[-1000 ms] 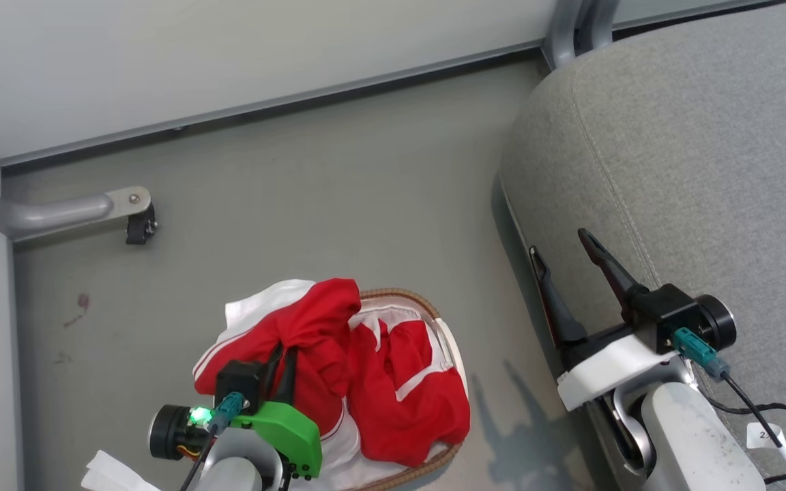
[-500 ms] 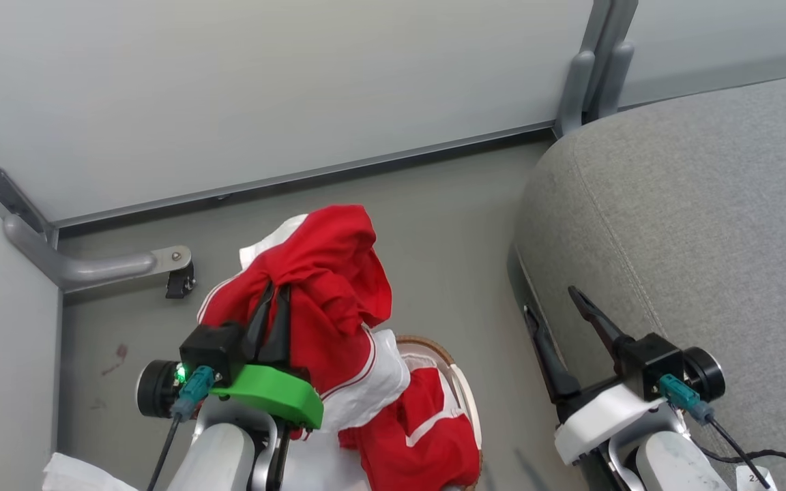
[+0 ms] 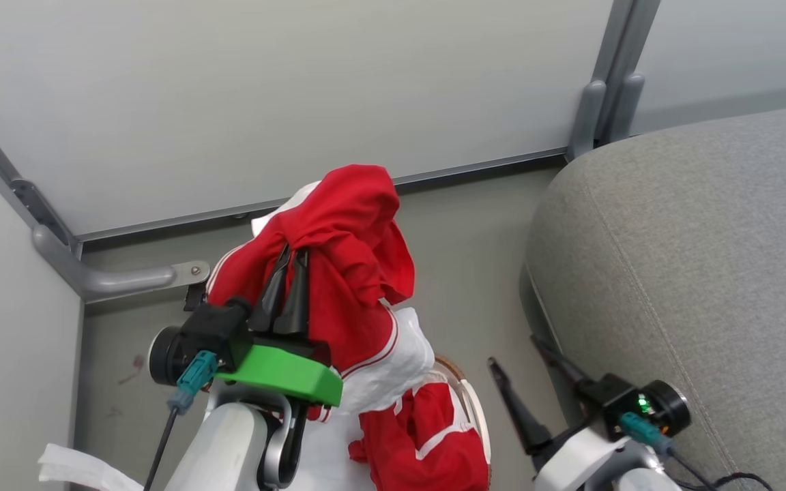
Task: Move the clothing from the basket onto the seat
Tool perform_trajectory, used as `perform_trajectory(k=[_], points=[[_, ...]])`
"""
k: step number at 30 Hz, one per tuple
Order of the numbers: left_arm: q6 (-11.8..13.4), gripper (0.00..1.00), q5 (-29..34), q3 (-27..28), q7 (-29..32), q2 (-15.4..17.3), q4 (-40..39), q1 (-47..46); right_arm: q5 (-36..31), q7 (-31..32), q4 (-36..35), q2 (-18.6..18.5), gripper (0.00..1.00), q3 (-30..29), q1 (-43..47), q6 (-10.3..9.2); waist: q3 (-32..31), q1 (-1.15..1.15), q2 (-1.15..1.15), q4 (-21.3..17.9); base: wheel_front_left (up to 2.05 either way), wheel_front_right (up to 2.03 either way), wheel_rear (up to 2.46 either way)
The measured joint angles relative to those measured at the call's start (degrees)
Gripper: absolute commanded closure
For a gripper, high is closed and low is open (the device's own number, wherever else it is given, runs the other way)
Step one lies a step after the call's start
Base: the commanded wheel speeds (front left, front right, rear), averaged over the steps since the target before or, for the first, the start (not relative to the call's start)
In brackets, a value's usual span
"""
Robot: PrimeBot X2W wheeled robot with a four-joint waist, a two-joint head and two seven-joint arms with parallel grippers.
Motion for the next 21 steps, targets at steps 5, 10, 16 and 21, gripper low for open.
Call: perform_trajectory(k=[5,10,16,21], points=[[0.0,1.0,-0.91,-2.12,0.0,0.01,-0.78,-1.1,2.2,0.0,0.77,-2.24,0.0,8.32,-4.61,0.0,0.55,0.0,0.0,1.3,0.0,0.0,0.0],[0.0,1.0,-1.51,-5.12,0.0,-0.01,-1.09,-2.47,4.07,0.0,2.79,-2.96,0.0,15.04,-11.2,0.0,1.52,0.0,0.0,3.06,0.0,0.0,0.0],[0.1,1.0,-2.58,-8.39,0.0,-0.01,-1.18,-4.43,5.33,0.01,6.62,-2.42,0.0,20.4,-18.58,0.0,2.89,0.0,0.0,5.6,0.0,0.0,0.0],[0.14,1.0,-3.25,-11.04,0.0,0.01,-1.27,-5.81,5.33,0.0,11.12,-1.69,0.0,22.38,-22.29,0.0,3.97,0.0,0.0,7.88,0.0,0.0,0.0]])
